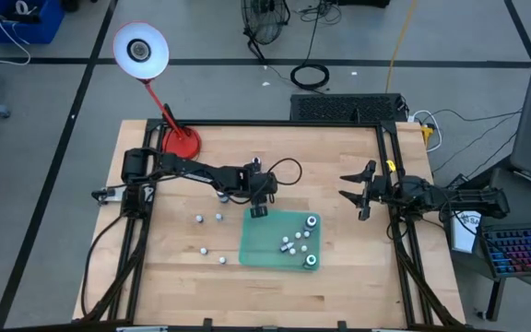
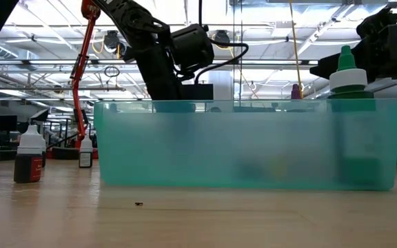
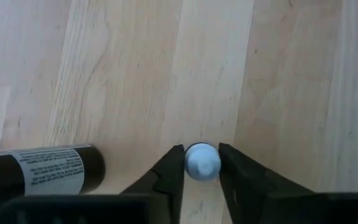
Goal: Pick & Place food coloring
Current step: Put the small red food coloring bottle into the green bin
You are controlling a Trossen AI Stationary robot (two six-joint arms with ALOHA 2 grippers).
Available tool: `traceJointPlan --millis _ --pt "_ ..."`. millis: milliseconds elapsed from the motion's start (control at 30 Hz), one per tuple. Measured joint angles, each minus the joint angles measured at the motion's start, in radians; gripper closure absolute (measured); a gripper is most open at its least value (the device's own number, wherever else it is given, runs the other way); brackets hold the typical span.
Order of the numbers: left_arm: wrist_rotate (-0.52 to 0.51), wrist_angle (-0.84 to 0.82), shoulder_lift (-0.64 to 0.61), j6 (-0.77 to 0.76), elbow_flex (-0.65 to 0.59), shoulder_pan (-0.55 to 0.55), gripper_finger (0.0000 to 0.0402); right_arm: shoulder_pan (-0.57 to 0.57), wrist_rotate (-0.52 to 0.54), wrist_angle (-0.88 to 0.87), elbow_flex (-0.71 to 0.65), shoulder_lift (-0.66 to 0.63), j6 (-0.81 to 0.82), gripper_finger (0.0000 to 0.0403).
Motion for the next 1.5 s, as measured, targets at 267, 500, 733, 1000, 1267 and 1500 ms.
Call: traceJointPlan --millis 267,500,733,1000,1267,1500 --pt "0.000 -0.003 -0.008 0.007 0.000 0.000 0.0335 0.000 0.000 0.000 0.000 0.000 0.000 0.0201" --pt "-0.037 -0.060 -0.104 0.002 0.000 -0.026 0.0334 0.000 0.000 0.000 0.000 0.000 0.000 0.0198" --pt "0.010 -0.065 -0.268 -0.060 0.000 -0.115 0.0336 0.000 0.000 0.000 0.000 0.000 0.000 0.0200" --pt "0.015 0.047 -0.281 -0.104 0.000 -0.282 0.0336 0.000 0.000 0.000 0.000 0.000 0.000 0.0200" --pt "0.060 0.149 -0.185 -0.116 0.002 -0.317 0.0336 0.000 0.000 -0.004 0.000 0.003 0.000 0.0198" --pt "0.071 0.075 -0.073 -0.119 0.093 -0.273 0.0336 0.000 0.000 -0.001 0.000 0.013 0.000 0.0201"
